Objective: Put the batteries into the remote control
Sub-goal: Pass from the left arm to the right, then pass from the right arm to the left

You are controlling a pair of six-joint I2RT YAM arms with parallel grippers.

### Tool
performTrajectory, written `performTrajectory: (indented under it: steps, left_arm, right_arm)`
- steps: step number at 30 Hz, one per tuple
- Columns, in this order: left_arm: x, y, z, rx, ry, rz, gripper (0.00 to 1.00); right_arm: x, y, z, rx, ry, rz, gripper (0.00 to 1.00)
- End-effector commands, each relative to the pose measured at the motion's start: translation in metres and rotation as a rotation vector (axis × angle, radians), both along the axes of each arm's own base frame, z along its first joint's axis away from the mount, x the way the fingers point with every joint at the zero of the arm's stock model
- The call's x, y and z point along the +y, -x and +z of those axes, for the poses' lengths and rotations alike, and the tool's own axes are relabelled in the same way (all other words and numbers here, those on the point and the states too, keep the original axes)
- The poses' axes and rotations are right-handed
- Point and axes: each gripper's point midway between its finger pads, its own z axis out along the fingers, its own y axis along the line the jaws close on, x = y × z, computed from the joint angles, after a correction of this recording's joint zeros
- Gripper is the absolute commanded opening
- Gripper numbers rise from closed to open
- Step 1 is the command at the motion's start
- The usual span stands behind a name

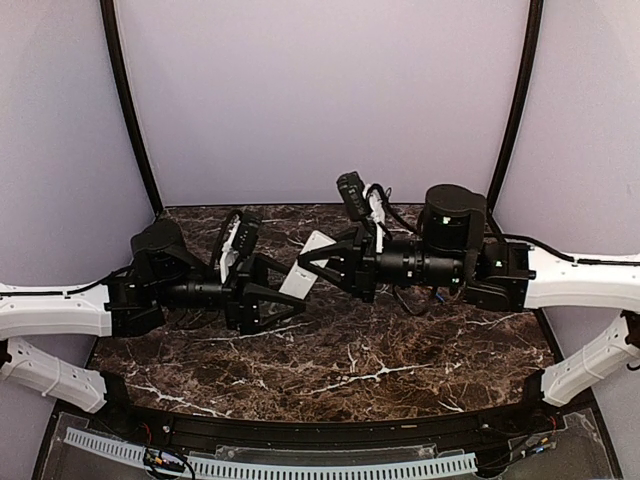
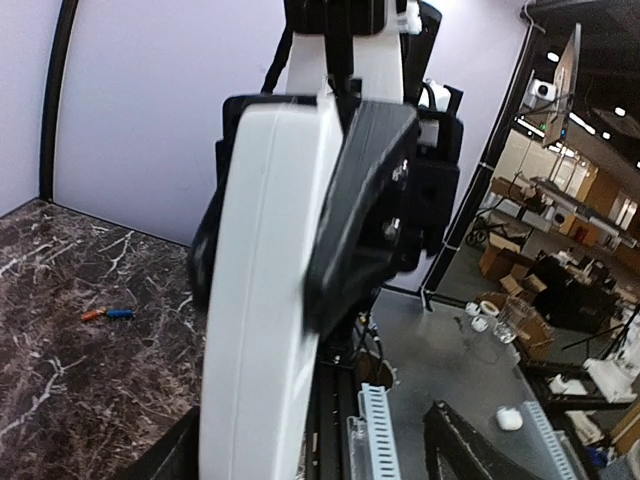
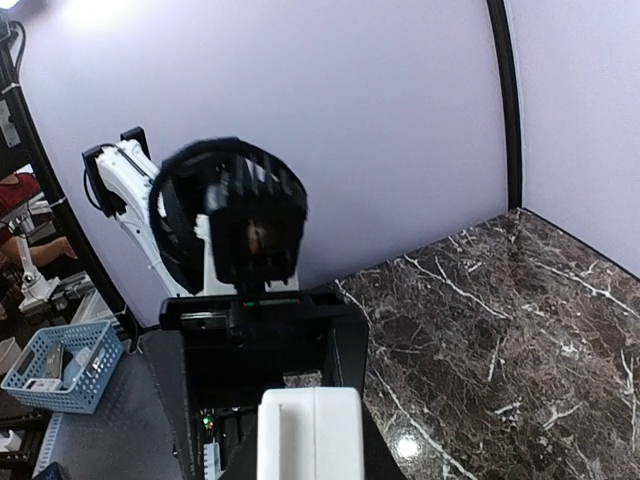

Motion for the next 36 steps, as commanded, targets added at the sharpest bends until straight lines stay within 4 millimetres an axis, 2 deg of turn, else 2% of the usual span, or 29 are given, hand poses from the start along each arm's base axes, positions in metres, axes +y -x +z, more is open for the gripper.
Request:
performTrajectory:
  steps: [1,2,4,5,7,8,12,14,19,24,26,28,30,31,33,35,36]
  left_arm:
    - [-0.007,-0.001,0.013,-0.028,-0.001,-0.014,0.74]
    - [-0.008,0.0,0.013,-0.027,-0.002,-0.019,0.74]
    - [-0.008,0.0,0.013,-0.029,-0.001,-0.022,0.61]
    - [-0.008,0.0,0.011,-0.026,-0.007,-0.024,0.48]
    - [-0.007,0.001,0.004,-0.02,-0.031,-0.02,0.36]
    - [-0.005,0.001,0.003,-0.033,-0.037,-0.018,0.34]
    - [0.002,0.003,-0.014,-0.068,-0.094,-0.008,0.5]
    - [0.006,0.004,-0.019,-0.092,-0.103,0.005,0.52]
    - [0.007,0.004,-0.025,-0.097,-0.121,0.0,0.51]
    - [0.002,0.003,-0.034,-0.071,-0.15,-0.012,0.46]
    - [0.001,0.002,-0.038,-0.062,-0.161,-0.012,0.43]
    - [0.0,0.001,-0.04,-0.055,-0.167,-0.013,0.36]
    - [-0.001,0.001,-0.04,-0.048,-0.167,-0.013,0.25]
    - [-0.001,0.001,-0.038,-0.045,-0.164,-0.013,0.15]
    - [-0.002,0.002,-0.035,-0.036,-0.156,-0.019,0.02]
    - [-0.002,0.001,-0.032,-0.021,-0.148,-0.015,0.0]
    - [-0.003,0.001,-0.031,-0.013,-0.146,-0.014,0.0]
  right_arm:
    - [0.011,-0.006,-0.013,0.017,0.049,0.002,0.0]
    - [0.012,-0.005,-0.015,0.022,0.052,0.008,0.0]
    - [0.014,-0.005,-0.016,0.029,0.055,0.014,0.0]
    - [0.014,-0.005,-0.015,0.03,0.051,0.015,0.0]
    - [0.013,-0.006,-0.015,0.037,0.048,0.018,0.0]
    - [0.012,-0.007,-0.016,0.042,0.045,0.019,0.0]
    - [0.009,-0.01,-0.011,0.069,0.02,0.038,0.0]
    - [0.008,-0.009,-0.009,0.076,0.012,0.053,0.0]
    - [0.009,-0.009,-0.006,0.084,0.0,0.071,0.0]
    - [0.009,-0.008,-0.002,0.094,-0.019,0.082,0.0]
    - [0.008,-0.008,0.001,0.097,-0.031,0.086,0.0]
    - [0.007,-0.007,0.003,0.099,-0.043,0.094,0.0]
    - [0.007,-0.007,0.001,0.106,-0.043,0.094,0.0]
    - [0.007,-0.008,0.0,0.108,-0.041,0.092,0.0]
    - [0.007,-0.01,-0.005,0.112,-0.029,0.081,0.0]
    - [0.007,-0.013,-0.01,0.11,-0.012,0.063,0.0]
    - [0.007,-0.015,-0.013,0.11,-0.003,0.054,0.04]
